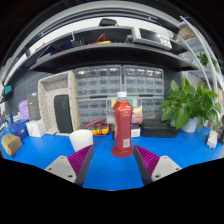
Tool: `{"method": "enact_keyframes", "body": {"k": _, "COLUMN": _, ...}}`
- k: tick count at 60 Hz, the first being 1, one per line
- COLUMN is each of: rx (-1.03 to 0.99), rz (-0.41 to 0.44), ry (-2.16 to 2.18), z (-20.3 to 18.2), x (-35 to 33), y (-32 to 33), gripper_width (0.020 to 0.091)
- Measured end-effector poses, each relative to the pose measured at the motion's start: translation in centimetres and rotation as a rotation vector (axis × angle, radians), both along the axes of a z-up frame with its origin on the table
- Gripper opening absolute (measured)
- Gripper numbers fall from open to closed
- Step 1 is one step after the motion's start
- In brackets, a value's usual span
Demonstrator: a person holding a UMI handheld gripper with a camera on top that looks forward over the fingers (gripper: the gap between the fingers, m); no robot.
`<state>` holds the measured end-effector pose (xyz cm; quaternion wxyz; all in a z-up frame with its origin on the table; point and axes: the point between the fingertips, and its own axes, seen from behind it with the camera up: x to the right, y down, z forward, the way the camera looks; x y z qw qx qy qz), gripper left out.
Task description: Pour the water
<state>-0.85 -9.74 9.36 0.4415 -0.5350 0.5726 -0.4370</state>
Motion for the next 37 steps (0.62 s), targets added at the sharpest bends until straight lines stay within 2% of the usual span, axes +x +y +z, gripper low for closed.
{"method": "enact_keyframes", "body": {"k": 9, "rx": 0.003, "rz": 0.015, "ry": 0.018, "z": 0.3, "x": -1.7, "y": 1.4, "gripper_width": 0.0827}}
{"method": "enact_keyframes", "body": {"k": 37, "rx": -0.024, "rz": 0.028, "ry": -0.031, "z": 5.4, "x": -5.0, "y": 3.0, "gripper_width": 0.0830}}
